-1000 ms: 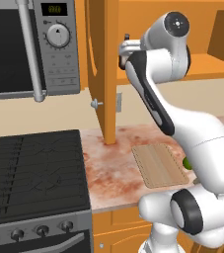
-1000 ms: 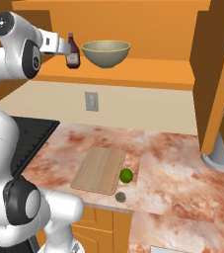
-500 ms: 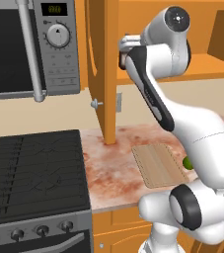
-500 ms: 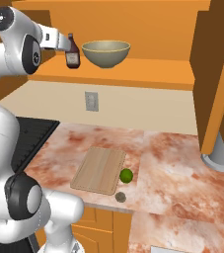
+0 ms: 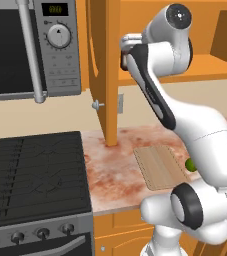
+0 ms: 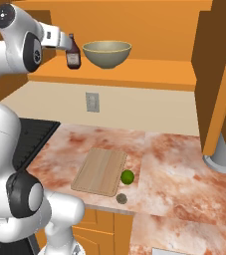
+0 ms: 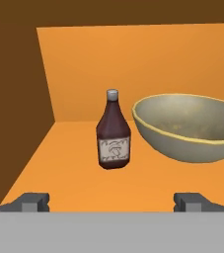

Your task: Open the cabinet. Place the bowl and condiment on the counter. Then place the lime and garlic on the cutting board.

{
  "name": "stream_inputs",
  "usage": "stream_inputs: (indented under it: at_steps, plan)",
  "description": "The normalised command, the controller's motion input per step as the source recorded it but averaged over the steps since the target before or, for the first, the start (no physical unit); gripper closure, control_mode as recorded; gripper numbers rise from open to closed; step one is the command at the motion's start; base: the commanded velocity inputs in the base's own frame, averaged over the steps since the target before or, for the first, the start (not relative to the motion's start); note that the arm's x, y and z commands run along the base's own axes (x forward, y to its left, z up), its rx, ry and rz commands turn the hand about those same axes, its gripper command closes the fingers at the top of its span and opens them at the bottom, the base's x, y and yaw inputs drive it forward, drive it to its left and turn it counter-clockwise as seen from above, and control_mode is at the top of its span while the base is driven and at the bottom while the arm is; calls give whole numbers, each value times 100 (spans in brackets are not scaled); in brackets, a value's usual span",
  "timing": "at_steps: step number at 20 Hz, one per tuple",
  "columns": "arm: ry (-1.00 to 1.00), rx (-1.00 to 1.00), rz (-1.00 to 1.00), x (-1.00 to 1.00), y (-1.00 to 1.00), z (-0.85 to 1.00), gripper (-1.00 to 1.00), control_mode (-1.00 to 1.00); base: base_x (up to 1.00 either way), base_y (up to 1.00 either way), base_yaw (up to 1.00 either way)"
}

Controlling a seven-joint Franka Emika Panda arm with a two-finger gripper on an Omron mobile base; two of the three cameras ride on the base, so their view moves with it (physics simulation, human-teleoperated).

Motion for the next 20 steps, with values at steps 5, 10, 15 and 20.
stream_inputs:
  at_steps: [5,10,15,20]
  plan:
    - [0,0,0,18,0,0,-100,-100,0,0,0]
    - [0,0,0,23,0,0,-100,-100,0,0,0]
    - [0,0,0,18,0,0,-100,-100,0,0,0]
    - [0,0,0,16,0,-1,-100,-100,0,0,0]
